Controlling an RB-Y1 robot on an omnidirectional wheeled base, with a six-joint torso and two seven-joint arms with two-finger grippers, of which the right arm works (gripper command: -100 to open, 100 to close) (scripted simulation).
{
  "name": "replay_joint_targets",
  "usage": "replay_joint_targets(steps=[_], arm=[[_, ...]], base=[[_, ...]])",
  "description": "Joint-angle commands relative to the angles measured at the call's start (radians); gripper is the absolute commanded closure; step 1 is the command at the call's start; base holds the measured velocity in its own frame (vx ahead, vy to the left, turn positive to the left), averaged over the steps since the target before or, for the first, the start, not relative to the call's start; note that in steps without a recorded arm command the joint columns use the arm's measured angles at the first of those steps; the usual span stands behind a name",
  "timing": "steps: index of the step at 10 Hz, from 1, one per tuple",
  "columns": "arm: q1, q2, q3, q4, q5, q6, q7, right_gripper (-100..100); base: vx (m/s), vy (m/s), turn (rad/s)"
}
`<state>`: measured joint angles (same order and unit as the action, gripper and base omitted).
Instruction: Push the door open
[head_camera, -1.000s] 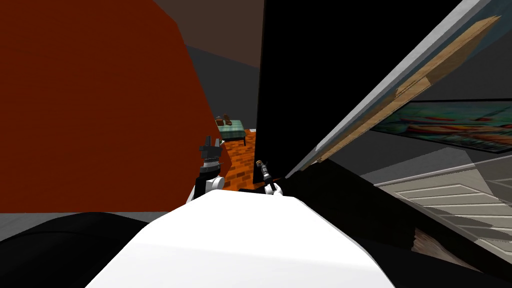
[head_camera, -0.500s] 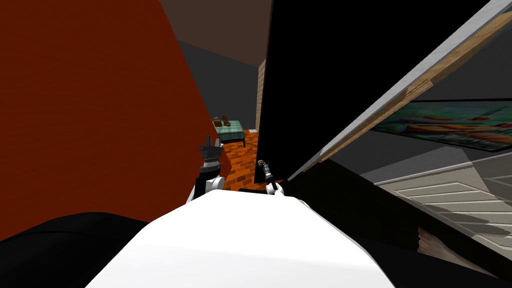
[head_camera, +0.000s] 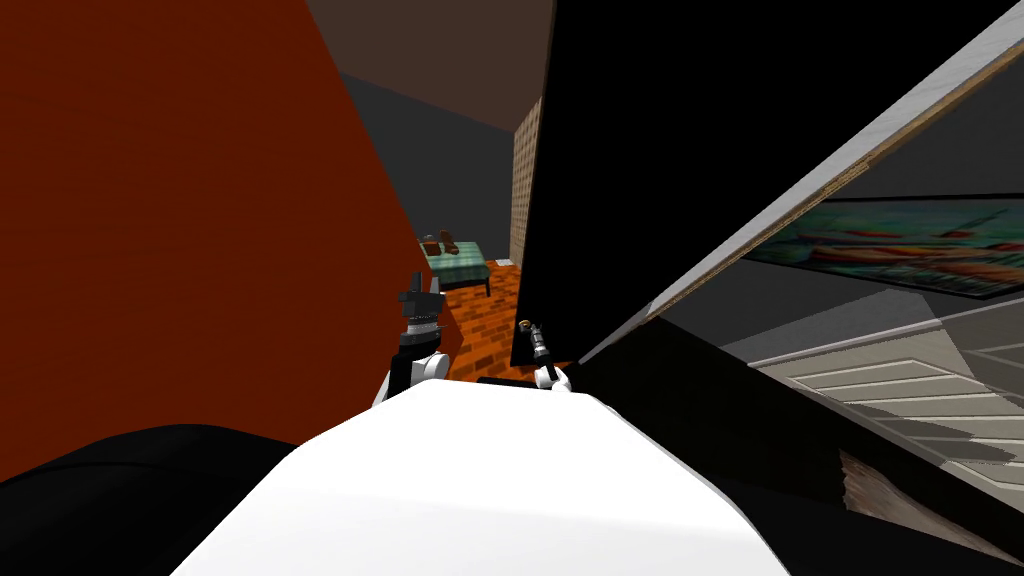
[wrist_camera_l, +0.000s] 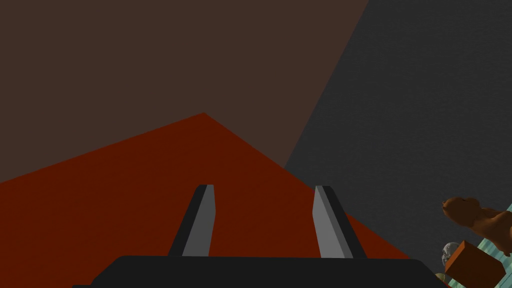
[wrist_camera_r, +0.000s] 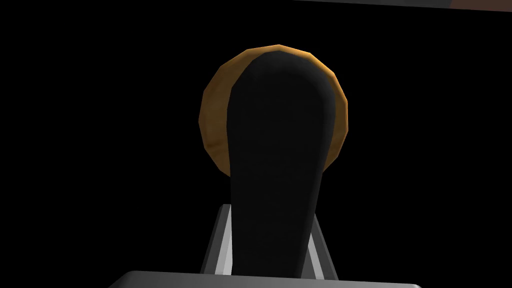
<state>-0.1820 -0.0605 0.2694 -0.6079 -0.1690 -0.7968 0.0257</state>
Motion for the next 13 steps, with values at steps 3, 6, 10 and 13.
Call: replay_joint_targets(steps=[3,6,10,13], arm=[[-0.028,-0.005,-0.049,0.042,-0.018,-0.024,0.015,100],[-0.030,-0.004,-0.085,0.045,-0.031,-0.024,0.027,100],[-0.033,0.002,-0.146,0.052,-0.053,-0.025,0.048,100],[-0.034,0.007,-0.169,0.055,-0.062,-0.025,0.056,100]], base=[[0.074,0.062,-0.032],[0.139,0.146,-0.097],[0.175,0.142,-0.079],[0.154,0.120,-0.057]])
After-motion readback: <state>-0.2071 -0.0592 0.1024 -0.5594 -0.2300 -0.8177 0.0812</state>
